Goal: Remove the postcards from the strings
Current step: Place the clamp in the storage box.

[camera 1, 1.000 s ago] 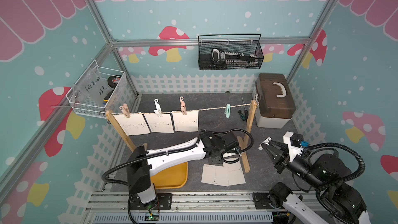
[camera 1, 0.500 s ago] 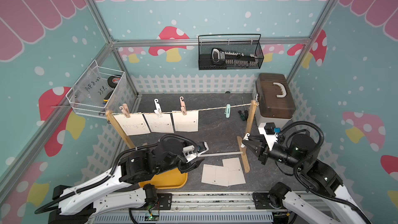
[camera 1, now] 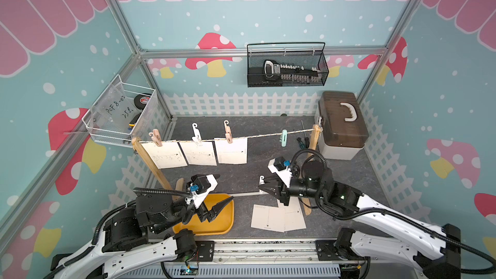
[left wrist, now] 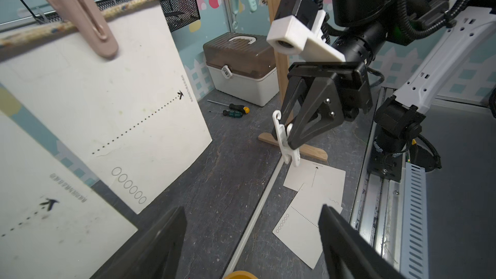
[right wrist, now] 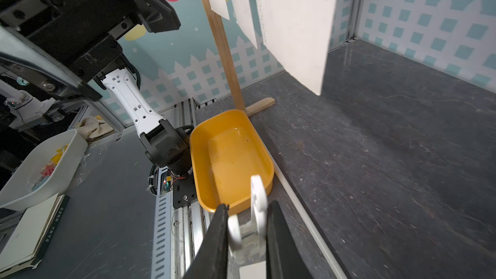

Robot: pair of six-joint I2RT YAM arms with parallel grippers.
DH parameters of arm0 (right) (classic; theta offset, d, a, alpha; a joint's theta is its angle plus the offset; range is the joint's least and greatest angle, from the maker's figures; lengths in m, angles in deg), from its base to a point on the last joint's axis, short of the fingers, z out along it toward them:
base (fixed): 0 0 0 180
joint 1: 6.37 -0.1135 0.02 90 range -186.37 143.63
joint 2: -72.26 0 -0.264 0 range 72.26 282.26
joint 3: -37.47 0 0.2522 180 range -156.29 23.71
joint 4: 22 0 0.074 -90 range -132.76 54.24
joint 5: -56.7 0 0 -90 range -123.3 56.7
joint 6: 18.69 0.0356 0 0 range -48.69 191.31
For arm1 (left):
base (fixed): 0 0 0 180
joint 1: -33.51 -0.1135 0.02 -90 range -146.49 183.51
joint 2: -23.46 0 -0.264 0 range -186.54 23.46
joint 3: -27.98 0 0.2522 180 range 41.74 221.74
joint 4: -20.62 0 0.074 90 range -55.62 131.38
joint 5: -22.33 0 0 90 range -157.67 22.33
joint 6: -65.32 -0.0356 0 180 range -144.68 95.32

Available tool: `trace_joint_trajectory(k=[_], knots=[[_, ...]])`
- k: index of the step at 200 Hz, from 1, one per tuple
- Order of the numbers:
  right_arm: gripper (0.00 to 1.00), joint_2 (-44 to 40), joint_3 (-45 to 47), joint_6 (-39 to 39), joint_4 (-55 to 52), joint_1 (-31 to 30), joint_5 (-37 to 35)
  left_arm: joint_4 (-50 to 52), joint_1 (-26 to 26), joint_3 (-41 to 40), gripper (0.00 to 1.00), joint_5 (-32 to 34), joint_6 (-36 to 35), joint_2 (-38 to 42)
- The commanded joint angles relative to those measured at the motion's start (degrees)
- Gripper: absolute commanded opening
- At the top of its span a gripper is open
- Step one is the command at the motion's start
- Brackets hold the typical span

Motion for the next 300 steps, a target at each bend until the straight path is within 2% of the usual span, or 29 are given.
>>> trace_joint_trajectory(k=[1,25,62,103,130,228,261,300], knots=[[0.11,8.15,1.25,1.82,12.14,-4.40,-2.10,1.04,0.18,-0.94,0.82,1.46,0.50,2.89],[0.11,18.34,-2.16,1.64,15.74,-8.06,-1.57,0.97,0.20,-1.34,0.82,2.55,0.17,5.20],[0.13,29.57,-5.07,4.05,23.29,-8.86,-0.20,0.50,0.18,-1.61,0.82,3.34,-0.12,7.21],[0.14,38.10,-9.84,5.18,24.67,-8.88,1.43,0.27,0.19,-1.87,0.83,3.52,-0.47,7.25],[0.21,41.45,-11.88,5.48,24.55,-8.85,1.72,-0.22,0.20,-1.96,0.83,3.53,-0.73,6.99],[0.51,36.67,-8.50,3.73,23.12,-8.54,-2.24,-2.64,0.13,-2.66,0.90,3.08,-0.91,4.09],[0.52,34.89,-7.20,3.60,22.68,-8.45,-3.30,-3.06,0.21,-2.57,0.90,2.57,-0.47,3.23],[0.52,23.73,-0.28,1.97,16.53,-8.01,-11.66,-3.24,0.17,-1.72,0.91,0.08,-0.72,-0.15]])
